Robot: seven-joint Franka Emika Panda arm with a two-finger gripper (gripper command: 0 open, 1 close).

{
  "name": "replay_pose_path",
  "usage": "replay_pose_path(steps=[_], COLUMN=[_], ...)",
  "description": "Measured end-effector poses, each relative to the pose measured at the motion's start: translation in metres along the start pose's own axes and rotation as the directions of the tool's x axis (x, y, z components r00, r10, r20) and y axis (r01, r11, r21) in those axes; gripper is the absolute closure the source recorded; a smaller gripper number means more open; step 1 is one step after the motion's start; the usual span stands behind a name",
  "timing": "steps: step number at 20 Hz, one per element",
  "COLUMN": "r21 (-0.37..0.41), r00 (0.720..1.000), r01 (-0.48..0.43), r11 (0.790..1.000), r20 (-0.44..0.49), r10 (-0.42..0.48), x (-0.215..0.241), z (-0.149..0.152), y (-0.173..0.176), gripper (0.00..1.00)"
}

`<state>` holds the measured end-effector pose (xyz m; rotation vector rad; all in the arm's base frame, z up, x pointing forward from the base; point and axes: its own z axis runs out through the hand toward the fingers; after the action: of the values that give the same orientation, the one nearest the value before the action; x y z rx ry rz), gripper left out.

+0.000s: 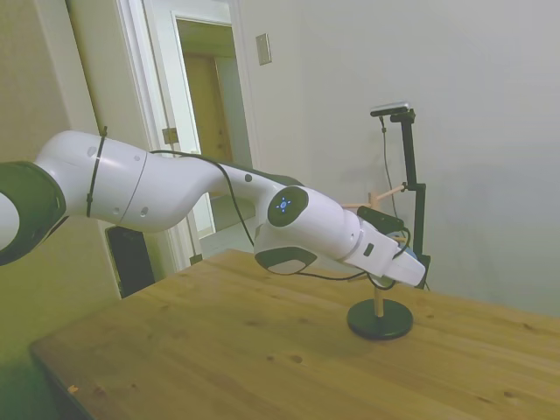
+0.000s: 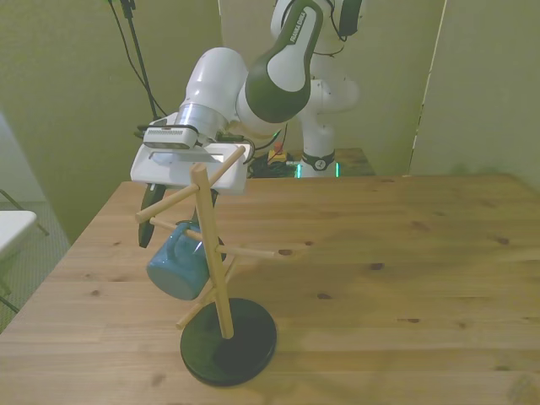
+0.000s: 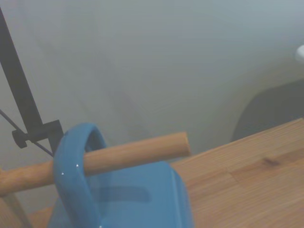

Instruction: Unload the mug

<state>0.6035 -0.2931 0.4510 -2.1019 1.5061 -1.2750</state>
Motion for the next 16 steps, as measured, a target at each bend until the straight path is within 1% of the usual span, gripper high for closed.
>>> replay_pose_path(steps=[12,16], r21=[0.004,-0.001], r00=[1.000,0.999], r01=[0.010,0.041], r11=[1.000,0.999], r20=[0.001,0.008], r10=[-0.010,-0.041], x=[-0.0011,-0.0014], z=[-0.0008,0.0000], y=[-0.0035,-0.0051], gripper=[1.00,1.00])
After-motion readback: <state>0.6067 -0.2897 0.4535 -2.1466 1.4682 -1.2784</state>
